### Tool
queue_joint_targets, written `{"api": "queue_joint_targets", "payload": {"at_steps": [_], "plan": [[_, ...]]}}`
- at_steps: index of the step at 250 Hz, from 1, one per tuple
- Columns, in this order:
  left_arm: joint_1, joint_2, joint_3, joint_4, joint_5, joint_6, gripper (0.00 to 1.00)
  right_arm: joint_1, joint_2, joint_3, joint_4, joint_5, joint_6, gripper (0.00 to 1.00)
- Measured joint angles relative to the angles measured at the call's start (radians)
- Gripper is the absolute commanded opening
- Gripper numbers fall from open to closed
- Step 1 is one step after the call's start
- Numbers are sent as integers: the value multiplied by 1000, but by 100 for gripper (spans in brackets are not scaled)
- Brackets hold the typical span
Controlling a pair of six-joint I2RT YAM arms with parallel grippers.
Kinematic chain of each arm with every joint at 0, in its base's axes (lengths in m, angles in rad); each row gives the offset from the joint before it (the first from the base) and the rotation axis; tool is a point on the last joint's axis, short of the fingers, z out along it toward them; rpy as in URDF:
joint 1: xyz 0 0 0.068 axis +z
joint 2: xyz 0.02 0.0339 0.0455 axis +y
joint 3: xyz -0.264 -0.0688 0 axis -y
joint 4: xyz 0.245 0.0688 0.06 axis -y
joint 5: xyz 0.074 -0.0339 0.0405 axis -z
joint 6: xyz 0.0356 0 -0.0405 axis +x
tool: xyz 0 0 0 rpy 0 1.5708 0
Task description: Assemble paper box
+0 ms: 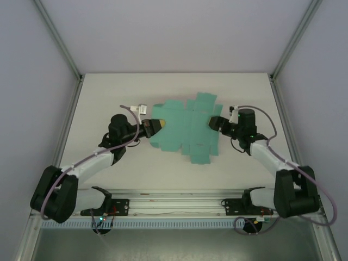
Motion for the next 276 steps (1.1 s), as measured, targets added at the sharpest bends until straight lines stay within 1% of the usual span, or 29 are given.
{"api": "queue_joint_targets", "payload": {"at_steps": [40, 57, 73, 90, 110, 116, 138, 147, 157, 172, 186, 195, 207, 220, 251, 271, 276], "plan": [[14, -89, 5, -11, -8, -38, 0, -35, -140, 5, -55, -153, -89, 78], [24, -115, 5, -11, -10, -61, 0, -43, -187, 5, -69, -208, -105, 76], [36, -135, 5, -11, -12, -76, 0, -50, -224, 5, -74, -261, -112, 72], [50, -152, 5, -14, -17, -85, 0, -55, -251, 5, -81, -299, -119, 64], [68, -167, 5, -21, -25, -92, 0, -61, -270, 5, -95, -323, -129, 48], [73, -169, 5, -23, -24, -92, 0, -63, -273, 5, -102, -325, -121, 47], [82, -173, 4, -20, -24, -97, 0, -68, -274, 5, -111, -333, -122, 49], [85, -173, 4, -19, -24, -100, 0, -69, -272, 5, -113, -337, -122, 48], [85, -175, 2, -19, -24, -103, 0, -69, -269, 5, -113, -340, -122, 43], [85, -182, 0, -19, -24, -104, 0, -69, -261, 5, -113, -349, -121, 31], [86, -191, -4, -20, -24, -105, 0, -72, -250, 5, -111, -363, -130, 28], [87, -197, -6, -19, -24, -104, 0, -73, -243, 5, -109, -377, -131, 23], [87, -206, -11, -16, -24, -104, 0, -76, -235, 6, -107, -397, -132, 19], [87, -214, -13, -16, -24, -103, 0, -75, -232, 6, -101, -422, -142, 11], [91, -222, -14, -18, -31, -102, 0, -77, -232, 7, -78, -482, -156, 0], [93, -222, -17, -18, -34, -101, 0, -79, -232, 8, -61, -504, -165, 0], [93, -222, -18, -19, -35, -101, 6, -79, -232, 8, -59, -505, -167, 0]]}}
